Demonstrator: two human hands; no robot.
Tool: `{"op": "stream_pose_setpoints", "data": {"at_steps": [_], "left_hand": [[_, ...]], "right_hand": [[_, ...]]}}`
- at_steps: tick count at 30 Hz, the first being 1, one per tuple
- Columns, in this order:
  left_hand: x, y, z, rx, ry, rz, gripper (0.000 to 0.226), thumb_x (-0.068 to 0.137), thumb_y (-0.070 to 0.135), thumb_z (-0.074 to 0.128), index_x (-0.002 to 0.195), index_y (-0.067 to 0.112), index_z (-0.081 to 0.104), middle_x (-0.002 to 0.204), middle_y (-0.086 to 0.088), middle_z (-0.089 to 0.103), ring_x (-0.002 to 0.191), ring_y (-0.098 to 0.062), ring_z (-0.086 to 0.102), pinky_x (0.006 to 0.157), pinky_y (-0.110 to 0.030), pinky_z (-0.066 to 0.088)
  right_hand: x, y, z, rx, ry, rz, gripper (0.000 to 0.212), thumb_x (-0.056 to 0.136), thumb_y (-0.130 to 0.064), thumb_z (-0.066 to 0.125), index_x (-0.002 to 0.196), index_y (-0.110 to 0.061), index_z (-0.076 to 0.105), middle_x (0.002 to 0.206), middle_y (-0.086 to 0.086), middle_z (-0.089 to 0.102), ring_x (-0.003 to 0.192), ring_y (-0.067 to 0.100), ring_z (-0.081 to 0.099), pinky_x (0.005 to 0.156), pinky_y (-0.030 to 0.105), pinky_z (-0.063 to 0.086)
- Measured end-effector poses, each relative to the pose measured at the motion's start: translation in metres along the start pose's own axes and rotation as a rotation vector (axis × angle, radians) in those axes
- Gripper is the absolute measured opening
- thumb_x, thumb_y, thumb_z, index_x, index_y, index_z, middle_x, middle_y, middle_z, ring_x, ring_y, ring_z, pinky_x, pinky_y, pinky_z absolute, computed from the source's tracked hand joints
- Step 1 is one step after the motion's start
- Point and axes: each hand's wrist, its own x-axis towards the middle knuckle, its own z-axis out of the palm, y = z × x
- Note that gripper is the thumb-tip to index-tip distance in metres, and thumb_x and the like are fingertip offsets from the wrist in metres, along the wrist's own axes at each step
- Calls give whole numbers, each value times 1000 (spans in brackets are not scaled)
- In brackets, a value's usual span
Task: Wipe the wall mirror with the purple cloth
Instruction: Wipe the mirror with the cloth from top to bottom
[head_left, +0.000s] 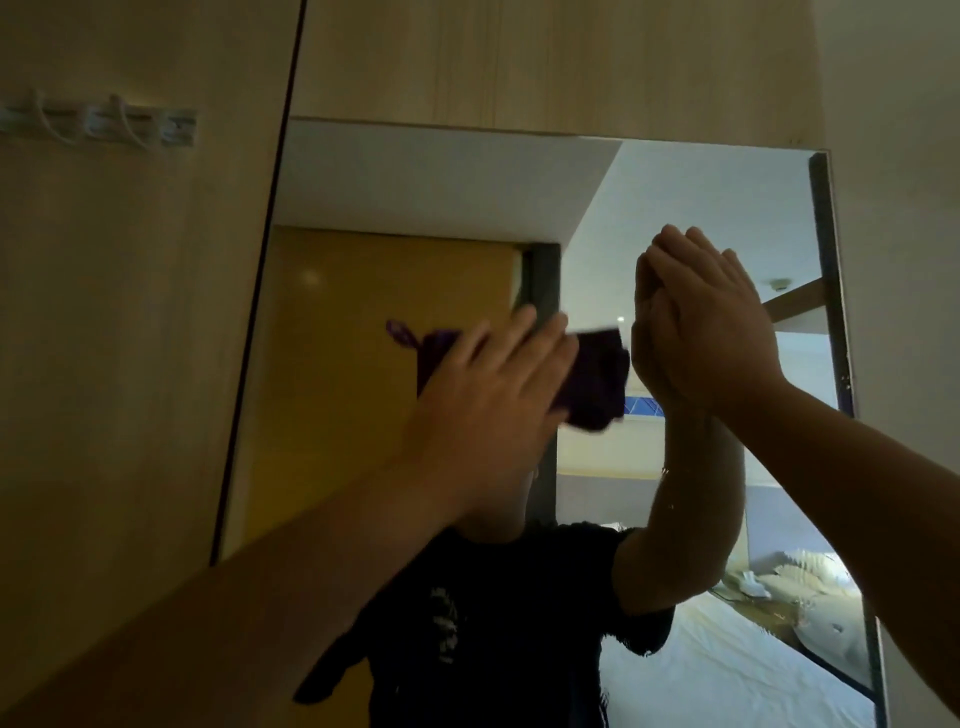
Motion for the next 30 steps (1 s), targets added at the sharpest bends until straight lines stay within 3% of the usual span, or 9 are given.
{"op": "stream_pose_setpoints", "data": {"at_steps": [9, 12, 15, 17, 19, 21, 23, 27, 30], "left_hand": [[-89, 58, 9, -41, -59, 134, 61, 99, 49, 44, 149, 15, 35, 156, -7, 38, 143, -31, 35, 116, -48, 31], [-86, 55, 10, -69, 56, 148, 50, 100, 42, 51, 142, 15, 47, 139, -7, 55, 126, -27, 51, 106, -42, 38], [-57, 43, 4, -96, 187, 135, 43, 96, 30, 56, 135, 11, 51, 117, -10, 61, 106, -24, 52, 92, -38, 44], [-10, 28, -4, -114, 249, 42, 46, 92, 28, 59, 132, 8, 53, 112, -13, 61, 100, -27, 52, 86, -39, 46], [52, 10, -17, -122, 321, -74, 44, 93, 29, 53, 131, 6, 55, 111, -15, 62, 97, -31, 56, 84, -41, 46], [116, -8, -36, -116, 374, -185, 43, 96, 31, 47, 133, 9, 54, 116, -15, 61, 103, -34, 57, 89, -42, 44], [171, -20, -48, -138, 283, -272, 45, 102, 34, 44, 142, 14, 46, 133, -12, 54, 120, -32, 50, 100, -42, 38], [224, -18, -34, -151, -7, -211, 55, 106, 41, 31, 156, 19, 23, 162, -4, 23, 147, -27, 22, 119, -48, 21], [210, -7, -22, -75, -3, -164, 59, 106, 44, 26, 157, 17, 17, 165, -3, 13, 151, -23, 11, 120, -46, 12]], "right_hand": [[-2, -5, -16, 39, -28, 37, 47, 103, -29, 35, 137, -3, 53, 149, 17, 45, 143, 34, 34, 119, 45, 18], [-6, 17, -34, -42, -10, 39, 46, 101, -27, 41, 141, -4, 47, 153, 18, 38, 146, 33, 27, 119, 50, 19], [-13, 52, -47, -131, -67, 143, 54, 102, -38, 25, 142, -6, 43, 154, 18, 35, 146, 35, 26, 118, 55, 21], [-21, 67, -47, -178, -124, 145, 63, 101, -47, 9, 140, -8, 40, 152, 17, 36, 143, 36, 29, 113, 59, 28], [-30, 73, -39, -173, -104, 140, 63, 103, -45, 9, 149, -10, 32, 159, 12, 27, 149, 31, 18, 117, 55, 22], [-33, 72, -34, -150, -61, 155, 60, 103, -41, 13, 154, -12, 24, 163, 9, 17, 152, 25, 7, 122, 49, 13], [-34, 71, -35, -129, -52, 151, 60, 103, -41, 13, 154, -11, 23, 163, 9, 16, 152, 24, 6, 122, 48, 12], [-34, 76, -35, -88, -44, 123, 58, 103, -39, 16, 153, -12, 25, 163, 9, 19, 152, 23, 8, 122, 48, 13], [-32, 79, -33, -38, -35, 123, 56, 103, -36, 20, 152, -11, 31, 162, 8, 23, 151, 23, 11, 122, 47, 14]]}}
